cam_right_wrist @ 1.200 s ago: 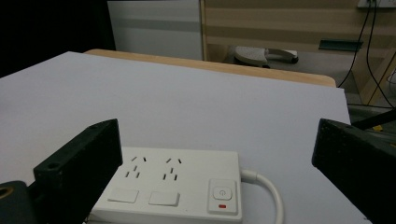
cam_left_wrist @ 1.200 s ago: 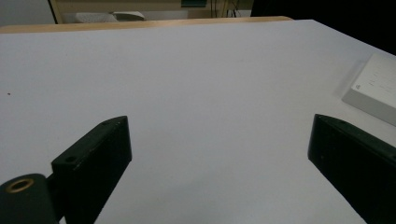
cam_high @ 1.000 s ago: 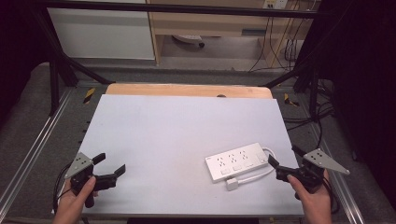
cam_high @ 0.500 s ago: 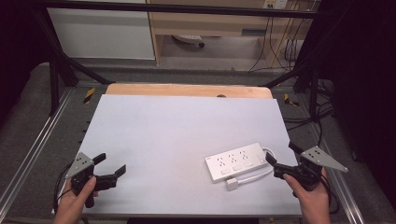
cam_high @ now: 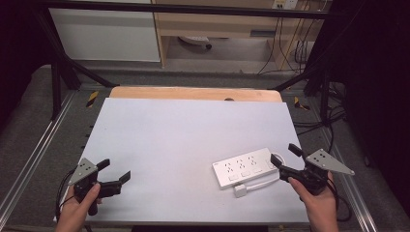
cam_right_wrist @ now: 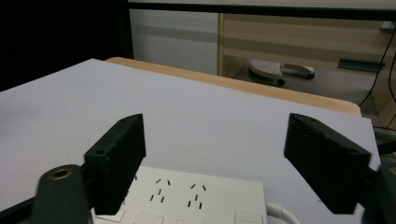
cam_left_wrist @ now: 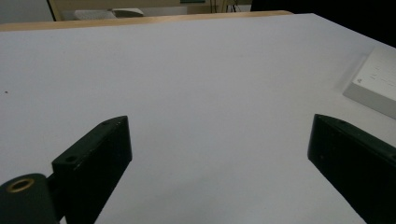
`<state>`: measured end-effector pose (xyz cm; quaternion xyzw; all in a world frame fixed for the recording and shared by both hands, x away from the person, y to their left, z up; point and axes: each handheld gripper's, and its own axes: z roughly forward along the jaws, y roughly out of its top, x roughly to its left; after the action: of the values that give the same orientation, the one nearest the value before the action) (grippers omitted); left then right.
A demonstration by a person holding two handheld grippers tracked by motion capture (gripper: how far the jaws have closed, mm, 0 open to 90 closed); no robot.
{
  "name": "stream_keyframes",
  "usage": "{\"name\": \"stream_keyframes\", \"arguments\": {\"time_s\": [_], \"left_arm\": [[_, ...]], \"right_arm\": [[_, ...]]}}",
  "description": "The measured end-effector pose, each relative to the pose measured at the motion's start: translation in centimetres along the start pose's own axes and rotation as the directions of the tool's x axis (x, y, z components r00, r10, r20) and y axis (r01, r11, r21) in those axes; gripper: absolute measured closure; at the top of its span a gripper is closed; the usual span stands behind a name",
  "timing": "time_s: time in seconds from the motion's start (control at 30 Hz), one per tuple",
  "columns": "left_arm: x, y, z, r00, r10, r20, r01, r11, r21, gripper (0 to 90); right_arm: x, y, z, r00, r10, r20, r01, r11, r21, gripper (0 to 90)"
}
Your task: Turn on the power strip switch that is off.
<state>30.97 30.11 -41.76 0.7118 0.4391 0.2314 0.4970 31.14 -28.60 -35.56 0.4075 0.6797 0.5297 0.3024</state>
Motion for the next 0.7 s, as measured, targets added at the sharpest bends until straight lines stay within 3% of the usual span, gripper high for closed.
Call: {"name": "stream_keyframes", "arguments": {"time_s": [0.43, 0.7], "left_arm": [[-0.2, -0.1, 0.1, 0.9999, 0.016, -0.006, -0.016, 0.9998, 0.009, 6.3], [-0.2, -0.1, 0.1, 0.9996, 0.024, -0.01, -0.024, 0.9996, 0.014, 6.3]], "right_arm": [[0.1, 0.2, 1.8, 0.9995, -0.03, 0.001, 0.03, 0.998, 0.054, 45.9], [0.5, -0.1, 3.0, 0.998, -0.054, -0.032, 0.057, 0.995, 0.077, 58.0]]}}
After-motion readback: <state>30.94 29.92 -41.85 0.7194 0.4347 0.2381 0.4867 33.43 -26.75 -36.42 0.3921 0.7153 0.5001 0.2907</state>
